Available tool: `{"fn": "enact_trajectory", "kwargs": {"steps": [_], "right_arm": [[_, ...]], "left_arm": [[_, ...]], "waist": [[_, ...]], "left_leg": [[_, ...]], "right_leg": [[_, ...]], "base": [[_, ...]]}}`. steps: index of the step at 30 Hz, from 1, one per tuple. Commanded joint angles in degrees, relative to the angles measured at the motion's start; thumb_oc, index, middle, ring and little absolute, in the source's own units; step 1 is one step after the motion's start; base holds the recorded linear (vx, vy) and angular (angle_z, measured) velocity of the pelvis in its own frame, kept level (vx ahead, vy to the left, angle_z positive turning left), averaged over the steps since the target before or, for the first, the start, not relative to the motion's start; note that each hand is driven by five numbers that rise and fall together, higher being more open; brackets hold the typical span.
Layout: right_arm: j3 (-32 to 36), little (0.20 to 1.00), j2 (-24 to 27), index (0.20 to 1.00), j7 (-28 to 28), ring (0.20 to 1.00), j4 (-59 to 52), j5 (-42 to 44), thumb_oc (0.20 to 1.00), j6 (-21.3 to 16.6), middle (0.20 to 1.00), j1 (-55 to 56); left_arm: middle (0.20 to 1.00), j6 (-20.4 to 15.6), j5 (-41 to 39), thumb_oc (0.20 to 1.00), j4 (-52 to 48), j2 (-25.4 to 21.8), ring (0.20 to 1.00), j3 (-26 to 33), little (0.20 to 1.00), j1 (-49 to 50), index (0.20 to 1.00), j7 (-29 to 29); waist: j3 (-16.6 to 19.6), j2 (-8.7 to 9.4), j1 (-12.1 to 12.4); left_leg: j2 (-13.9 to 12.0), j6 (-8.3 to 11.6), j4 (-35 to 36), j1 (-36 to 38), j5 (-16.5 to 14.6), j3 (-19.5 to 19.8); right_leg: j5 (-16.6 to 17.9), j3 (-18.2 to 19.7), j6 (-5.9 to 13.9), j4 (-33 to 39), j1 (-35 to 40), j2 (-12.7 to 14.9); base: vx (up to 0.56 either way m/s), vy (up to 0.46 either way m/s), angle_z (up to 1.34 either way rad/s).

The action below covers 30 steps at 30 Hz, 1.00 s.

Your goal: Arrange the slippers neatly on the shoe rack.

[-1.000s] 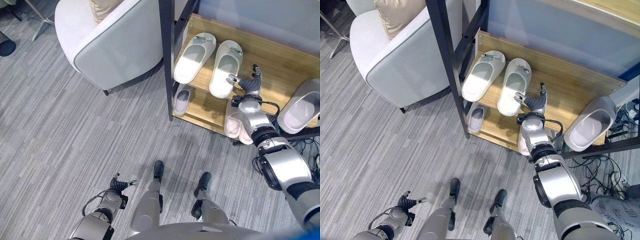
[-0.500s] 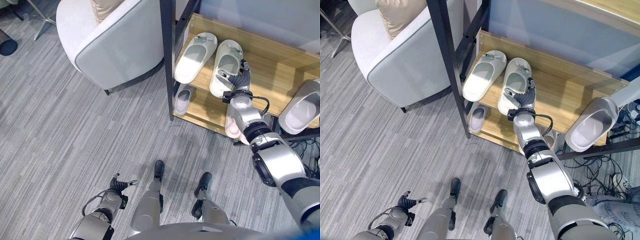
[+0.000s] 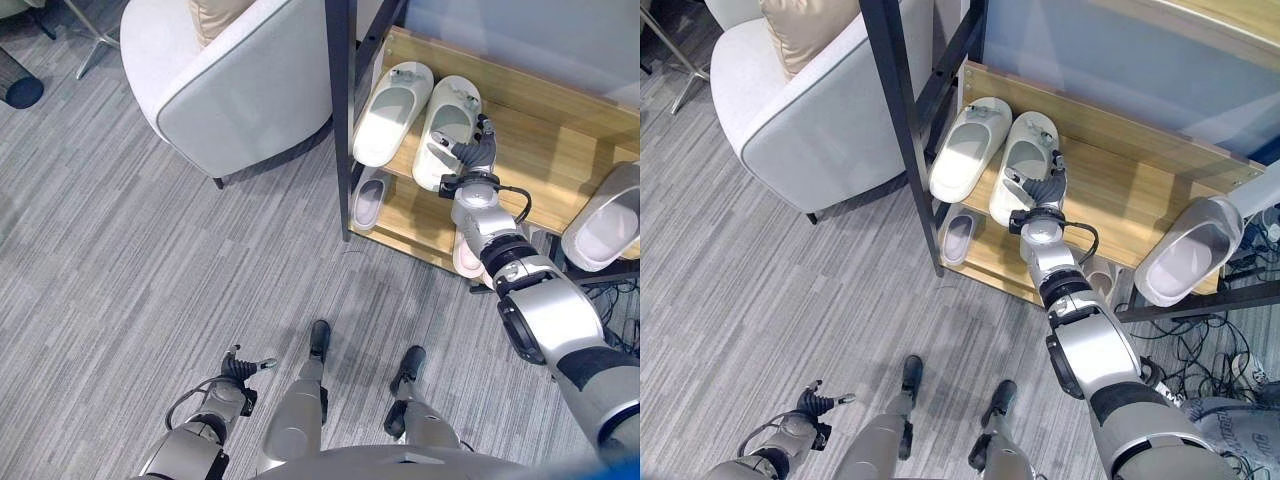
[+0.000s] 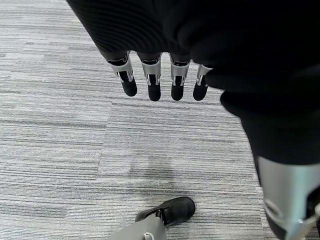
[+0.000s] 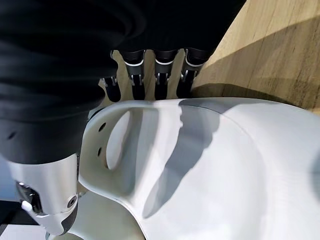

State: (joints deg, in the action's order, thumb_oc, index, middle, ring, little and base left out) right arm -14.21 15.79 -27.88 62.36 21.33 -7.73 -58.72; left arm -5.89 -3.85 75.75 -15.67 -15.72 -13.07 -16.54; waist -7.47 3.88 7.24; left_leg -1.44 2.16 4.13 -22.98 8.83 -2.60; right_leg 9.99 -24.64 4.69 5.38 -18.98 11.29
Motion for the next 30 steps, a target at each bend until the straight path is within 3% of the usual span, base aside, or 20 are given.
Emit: {"fn": "enact_trajectory", "kwargs": {"steps": [1, 20, 25, 30], "right_arm": [[-1.58, 1.0, -3.23, 1.0, 1.99, 1.0, 4.05, 1.21, 1.0, -0.57, 1.0, -6.11], [-1.38, 1.0, -3.48, 1.0, 3.03, 1.0, 5.75, 0.28, 1.0, 0.6, 1.0, -5.7], [0.69, 1.0, -1.66, 1.0, -0.71, 1.0, 4.2, -2.54, 1.0, -0.12, 1.0, -0.85], [2.53, 1.0, 2.18, 1.0, -4.27, 1.0, -5.26, -7.3, 1.0, -1.09, 1.0, 4.09]], "left_arm": [[1.0, -0.38, -0.22, 1.0, 4.69, -0.62, 1.0, -2.06, 1.0, -3.66, 1.0, -1.44], [1.0, -0.08, 0.35, 1.0, 5.05, -1.11, 1.0, -1.81, 1.0, -3.16, 1.0, -1.13], [1.0, 0.19, 0.18, 1.0, 4.83, -0.4, 1.0, -0.88, 1.0, -2.65, 1.0, -1.29], [1.0, 0.37, 0.8, 1.0, 4.18, -0.12, 1.0, 0.73, 1.0, -1.98, 1.0, -1.57]], "waist": [[-2.18, 2.01, 1.77], [-1.51, 1.82, 1.9], [-1.26, 1.38, 0.75], [-1.1, 0.65, -0.41]], "left_leg": [[1.48, 4.11, 0.87, 0.77, -5.06, -0.73], [1.17, 4.15, 0.87, 1.91, -5.05, -0.84], [1.26, 3.91, 0.87, 2.17, -5.25, -1.11], [1.2, 3.73, 0.87, 3.04, -5.58, -1.55]], "right_leg": [[-4.28, 2.84, 6.9, -0.9, 5.92, 4.57], [-4.78, 2.84, 6.71, -1.03, 6.78, 4.39], [-4.78, 3.19, 6.79, -1.02, 6.89, 4.44], [-4.89, 3.59, 6.97, -1.24, 7.13, 4.69]], "base": [[0.0, 0.0, 0.0], [0.0, 0.0, 0.0], [0.0, 0.0, 0.0], [0.0, -0.002, -0.03]]}}
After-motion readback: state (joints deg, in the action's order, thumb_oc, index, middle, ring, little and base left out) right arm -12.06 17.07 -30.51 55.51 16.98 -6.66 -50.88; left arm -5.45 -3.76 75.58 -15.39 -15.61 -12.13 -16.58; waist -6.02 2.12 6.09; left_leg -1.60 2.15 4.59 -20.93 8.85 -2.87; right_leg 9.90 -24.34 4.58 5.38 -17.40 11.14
